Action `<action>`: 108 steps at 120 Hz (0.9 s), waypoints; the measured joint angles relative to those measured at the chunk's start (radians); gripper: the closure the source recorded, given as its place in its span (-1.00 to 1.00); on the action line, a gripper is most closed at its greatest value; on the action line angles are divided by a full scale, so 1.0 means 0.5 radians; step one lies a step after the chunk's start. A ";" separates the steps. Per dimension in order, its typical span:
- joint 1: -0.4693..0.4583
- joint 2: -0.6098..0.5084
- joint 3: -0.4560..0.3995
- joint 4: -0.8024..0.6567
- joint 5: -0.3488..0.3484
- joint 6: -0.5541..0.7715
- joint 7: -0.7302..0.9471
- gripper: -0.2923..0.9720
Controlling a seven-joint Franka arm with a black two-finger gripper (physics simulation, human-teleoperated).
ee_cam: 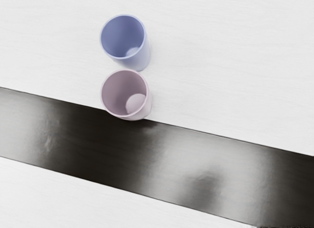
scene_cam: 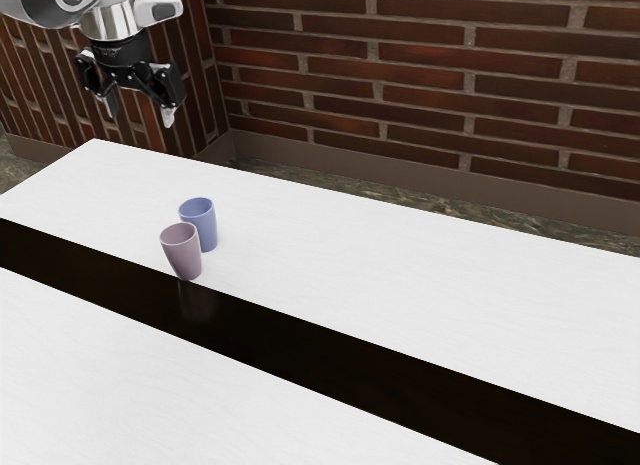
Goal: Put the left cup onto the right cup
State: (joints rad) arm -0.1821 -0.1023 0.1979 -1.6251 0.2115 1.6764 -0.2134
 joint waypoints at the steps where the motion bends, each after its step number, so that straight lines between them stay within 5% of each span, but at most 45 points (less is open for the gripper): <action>1: 0.000 0.000 0.000 0.000 0.000 0.000 0.002 -0.54; 54: 0.011 0.019 0.006 -0.012 -0.002 -0.013 0.061 -0.54; 108: 0.039 0.327 0.018 -0.006 -0.004 0.017 0.091 -0.54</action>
State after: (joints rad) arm -0.1625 0.0611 0.2070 -1.6281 0.2093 1.6848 -0.1681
